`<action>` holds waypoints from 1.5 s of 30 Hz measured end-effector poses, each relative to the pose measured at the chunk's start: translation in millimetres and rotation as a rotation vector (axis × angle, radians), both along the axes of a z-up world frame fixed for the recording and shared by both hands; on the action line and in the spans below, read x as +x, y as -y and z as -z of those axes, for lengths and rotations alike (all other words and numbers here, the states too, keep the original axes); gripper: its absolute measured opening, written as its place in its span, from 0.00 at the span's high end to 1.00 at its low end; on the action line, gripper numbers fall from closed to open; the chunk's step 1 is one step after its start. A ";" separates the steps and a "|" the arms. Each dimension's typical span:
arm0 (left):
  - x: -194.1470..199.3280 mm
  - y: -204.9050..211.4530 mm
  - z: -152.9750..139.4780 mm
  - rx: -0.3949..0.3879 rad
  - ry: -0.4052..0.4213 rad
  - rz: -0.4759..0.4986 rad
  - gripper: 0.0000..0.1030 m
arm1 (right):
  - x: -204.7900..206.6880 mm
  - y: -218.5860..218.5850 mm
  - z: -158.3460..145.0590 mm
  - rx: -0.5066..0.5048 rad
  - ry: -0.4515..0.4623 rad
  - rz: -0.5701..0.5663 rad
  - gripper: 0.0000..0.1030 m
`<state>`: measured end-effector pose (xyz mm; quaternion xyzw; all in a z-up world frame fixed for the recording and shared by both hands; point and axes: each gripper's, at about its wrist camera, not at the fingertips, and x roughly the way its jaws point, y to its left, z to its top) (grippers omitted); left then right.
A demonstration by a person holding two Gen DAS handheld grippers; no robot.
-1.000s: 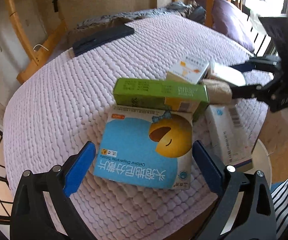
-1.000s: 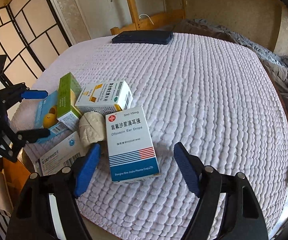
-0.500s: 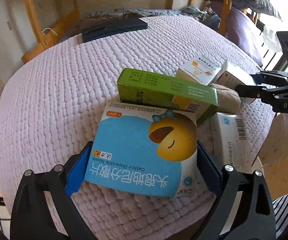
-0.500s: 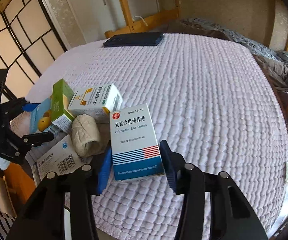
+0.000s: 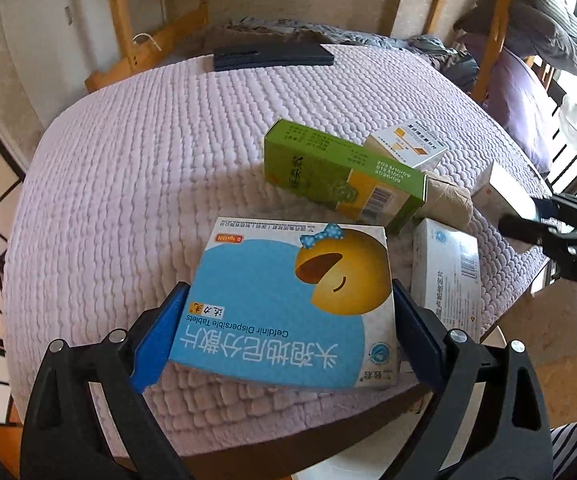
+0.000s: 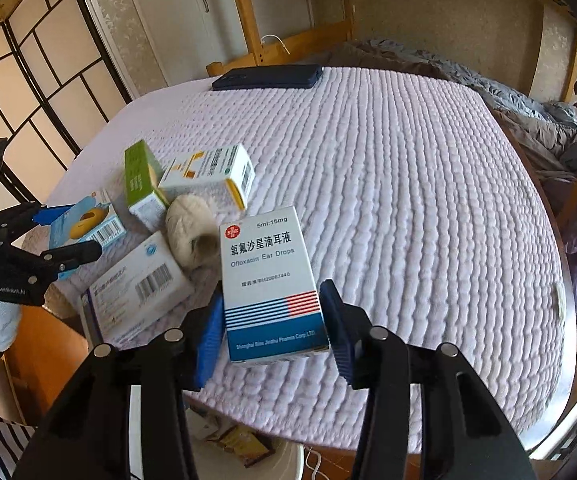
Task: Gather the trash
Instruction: 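Carry the blue box with the left gripper while the right carries the ear drops box over the bin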
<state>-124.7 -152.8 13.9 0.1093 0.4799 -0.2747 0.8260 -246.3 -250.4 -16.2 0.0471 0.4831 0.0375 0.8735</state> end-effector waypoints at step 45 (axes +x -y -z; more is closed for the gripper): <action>-65.2 -24.3 -5.8 0.016 -0.012 -0.103 0.09 | -94.1 -41.1 -3.9 0.041 -0.028 -0.047 0.55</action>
